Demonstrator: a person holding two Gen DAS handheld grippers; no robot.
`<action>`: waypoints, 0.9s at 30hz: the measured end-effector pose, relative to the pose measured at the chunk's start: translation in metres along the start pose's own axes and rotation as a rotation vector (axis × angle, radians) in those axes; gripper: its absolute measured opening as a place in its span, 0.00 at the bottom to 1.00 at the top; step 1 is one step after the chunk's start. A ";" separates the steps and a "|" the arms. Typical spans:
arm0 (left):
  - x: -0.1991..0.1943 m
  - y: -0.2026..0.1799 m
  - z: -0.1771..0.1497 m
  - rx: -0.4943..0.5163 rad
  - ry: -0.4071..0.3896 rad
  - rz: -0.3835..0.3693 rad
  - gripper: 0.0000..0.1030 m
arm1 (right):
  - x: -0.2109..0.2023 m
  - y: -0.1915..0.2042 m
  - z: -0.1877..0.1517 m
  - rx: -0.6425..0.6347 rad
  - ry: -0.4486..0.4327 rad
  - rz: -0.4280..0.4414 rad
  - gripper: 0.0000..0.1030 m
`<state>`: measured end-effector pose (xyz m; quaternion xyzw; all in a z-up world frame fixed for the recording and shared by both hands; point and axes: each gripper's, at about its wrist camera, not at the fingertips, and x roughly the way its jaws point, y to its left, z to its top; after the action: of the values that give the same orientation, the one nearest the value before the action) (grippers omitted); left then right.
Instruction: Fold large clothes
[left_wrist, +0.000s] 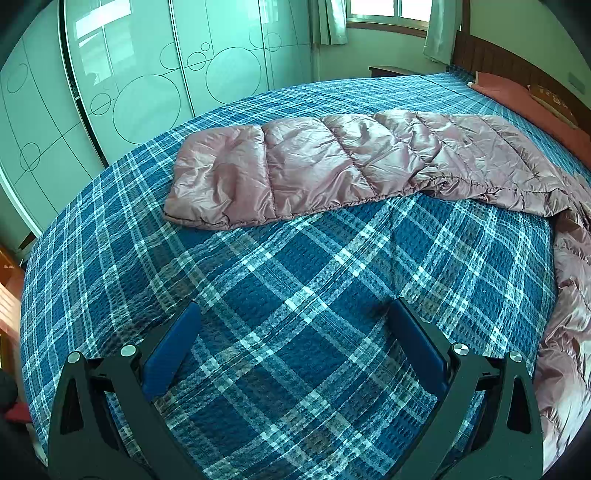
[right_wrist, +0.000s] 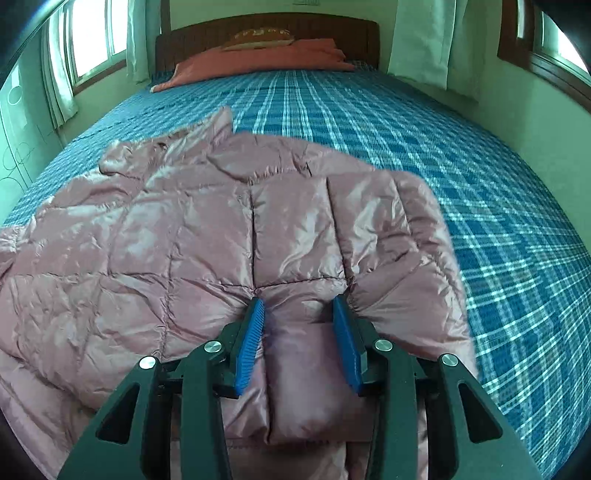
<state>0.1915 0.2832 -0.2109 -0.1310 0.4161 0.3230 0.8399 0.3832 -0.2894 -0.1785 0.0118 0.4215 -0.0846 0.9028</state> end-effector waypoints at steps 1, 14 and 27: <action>0.000 0.000 0.000 0.001 -0.001 0.001 0.98 | -0.001 0.003 0.001 -0.010 0.000 -0.015 0.39; 0.000 0.000 -0.001 -0.001 -0.003 -0.001 0.98 | -0.082 0.006 -0.057 0.064 0.024 0.126 0.39; -0.001 0.000 -0.001 -0.001 -0.004 0.000 0.98 | -0.099 -0.009 -0.087 0.099 0.064 0.133 0.39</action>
<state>0.1905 0.2825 -0.2105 -0.1306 0.4143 0.3236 0.8406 0.2529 -0.2757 -0.1587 0.0868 0.4438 -0.0449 0.8908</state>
